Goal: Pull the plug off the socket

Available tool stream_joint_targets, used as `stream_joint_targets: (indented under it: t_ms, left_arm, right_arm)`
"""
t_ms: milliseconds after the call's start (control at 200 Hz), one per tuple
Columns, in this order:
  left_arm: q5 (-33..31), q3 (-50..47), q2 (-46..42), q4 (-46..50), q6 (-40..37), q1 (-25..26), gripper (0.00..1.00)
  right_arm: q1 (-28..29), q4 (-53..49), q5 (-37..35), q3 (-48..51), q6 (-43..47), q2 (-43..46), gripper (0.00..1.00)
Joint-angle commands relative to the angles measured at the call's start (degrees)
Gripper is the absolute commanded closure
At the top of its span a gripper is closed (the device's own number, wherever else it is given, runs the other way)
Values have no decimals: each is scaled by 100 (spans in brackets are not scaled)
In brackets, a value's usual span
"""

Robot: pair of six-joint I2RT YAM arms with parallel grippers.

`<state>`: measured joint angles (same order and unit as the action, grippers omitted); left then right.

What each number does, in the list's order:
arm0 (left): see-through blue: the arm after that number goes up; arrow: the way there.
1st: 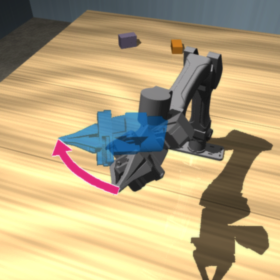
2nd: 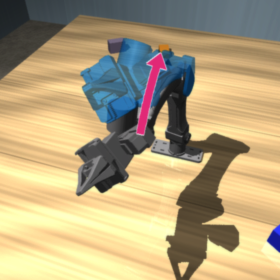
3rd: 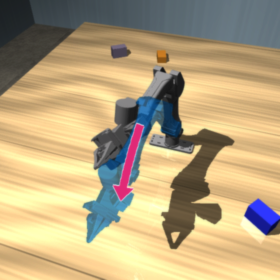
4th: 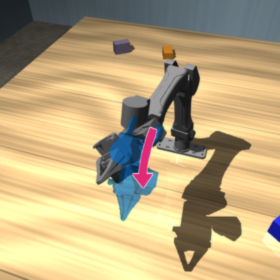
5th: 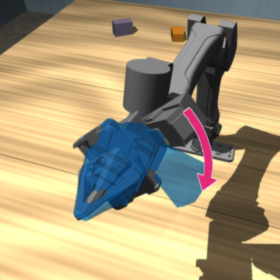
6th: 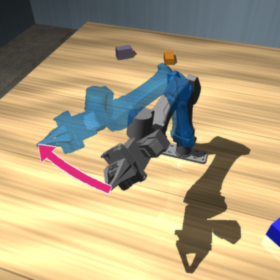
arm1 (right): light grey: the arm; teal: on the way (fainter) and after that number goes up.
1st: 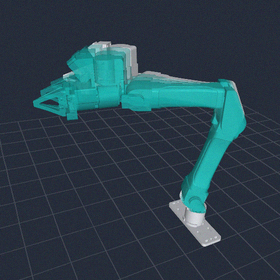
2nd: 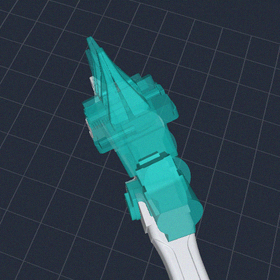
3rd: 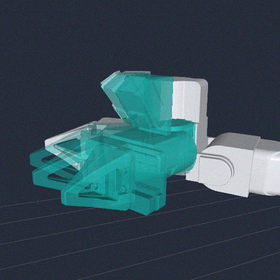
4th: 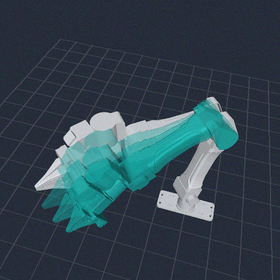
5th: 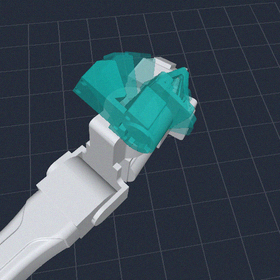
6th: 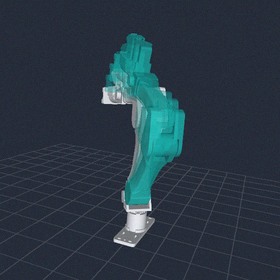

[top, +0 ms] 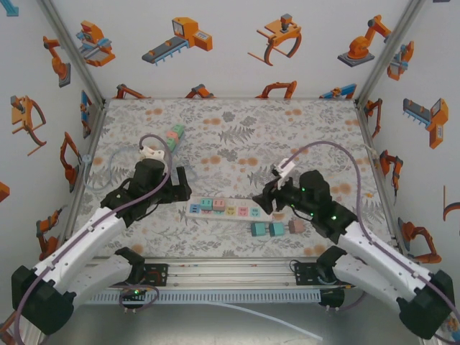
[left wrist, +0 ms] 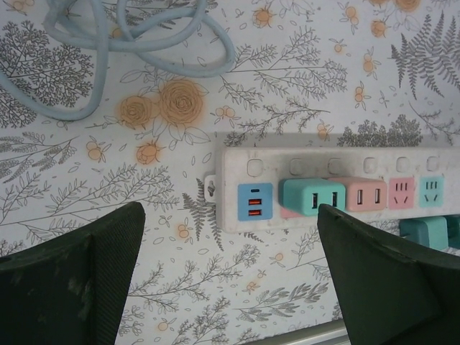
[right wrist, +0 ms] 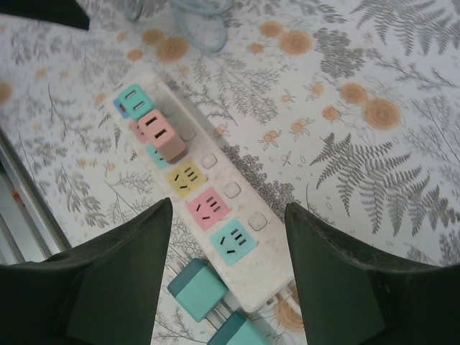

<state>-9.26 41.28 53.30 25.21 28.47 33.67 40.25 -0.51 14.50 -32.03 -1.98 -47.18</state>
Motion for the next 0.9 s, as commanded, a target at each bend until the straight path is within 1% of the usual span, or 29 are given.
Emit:
stream_joint_targets:
  t_ms: [0,200,365,611,756,896]
  left_arm:
    - [97,-61,122,-141,107,-46,2]
    - [125,-107,308,-200,126,-97,2]
    - [267,-272,456,-422,314,-133,2]
    - [354,-357,835,-519,491,-166,3]
    - [343,-361,1015,-394,549,-161,3]
    - [295,-349,1190,-201,628,-160,4]
  right_arm:
    - [384,181,55,-542,1185,-675,39]
    - [827,-143,466,-1297,2002,-2015,37]
    - [969,-290,758,-1844,2435,-2945,36]
    - [1027,-244,1165,-2398,2712,-4060,36]
    - [1036,-153,1365,-2514,2712,-4538,36]
    - [1042,-142,1554,-2571,2727,-4854,39]
